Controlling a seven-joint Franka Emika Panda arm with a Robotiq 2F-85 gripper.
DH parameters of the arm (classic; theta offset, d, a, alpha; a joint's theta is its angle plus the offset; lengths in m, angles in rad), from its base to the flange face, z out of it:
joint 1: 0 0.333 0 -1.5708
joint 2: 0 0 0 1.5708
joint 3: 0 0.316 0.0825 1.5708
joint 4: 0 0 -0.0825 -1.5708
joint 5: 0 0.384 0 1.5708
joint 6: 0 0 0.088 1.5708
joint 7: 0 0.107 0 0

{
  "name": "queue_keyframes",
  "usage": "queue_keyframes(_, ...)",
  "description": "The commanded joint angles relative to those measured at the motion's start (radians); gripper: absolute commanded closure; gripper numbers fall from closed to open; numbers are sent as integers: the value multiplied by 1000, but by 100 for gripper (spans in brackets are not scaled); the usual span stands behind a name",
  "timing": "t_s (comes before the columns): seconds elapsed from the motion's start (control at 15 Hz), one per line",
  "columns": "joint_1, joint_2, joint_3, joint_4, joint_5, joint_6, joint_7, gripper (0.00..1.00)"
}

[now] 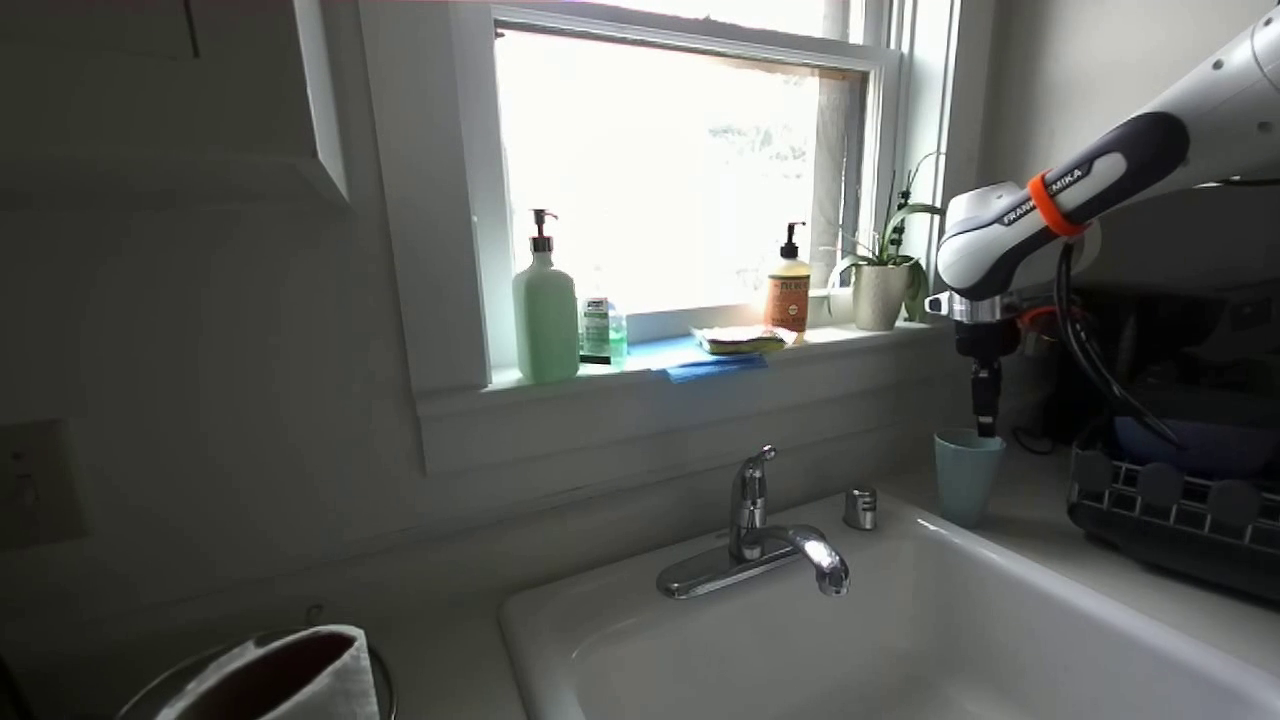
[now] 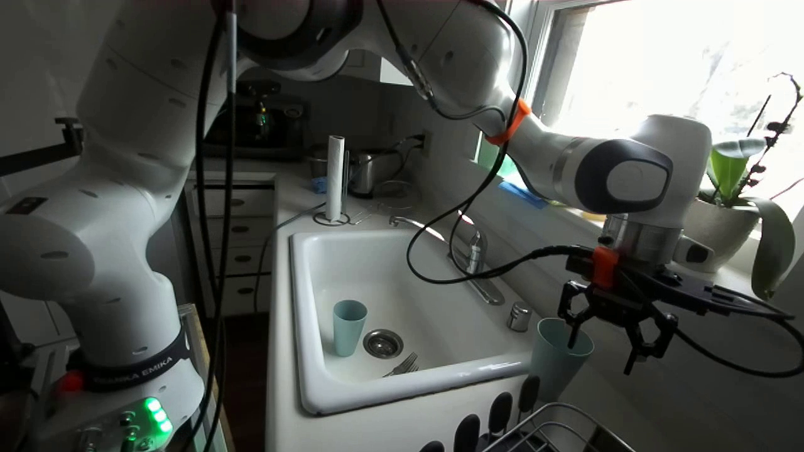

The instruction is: Pour water out of the cup beside the sink into the cup in the sink then pour all the water in the sink

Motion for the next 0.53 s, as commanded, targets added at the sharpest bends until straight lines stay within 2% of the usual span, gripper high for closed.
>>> queue_keyframes(0.0, -43, 69, 44, 77, 55, -21, -71, 30)
queue_keyframes(0.07, -44, 77, 51, 81, 62, -25, -81, 12)
queue_keyframes(0.2, -47, 99, 59, 94, 65, -30, -99, 5)
queue_keyframes(0.27, -45, 106, 60, 97, 64, -34, -100, 46)
queue_keyframes(0.33, -42, 111, 61, 100, 61, -40, -100, 42)
queue_keyframes(0.4, -41, 112, 63, 101, 60, -47, -100, 43)
queue_keyframes(0.47, -37, 105, 63, 97, 57, -53, -97, 49)
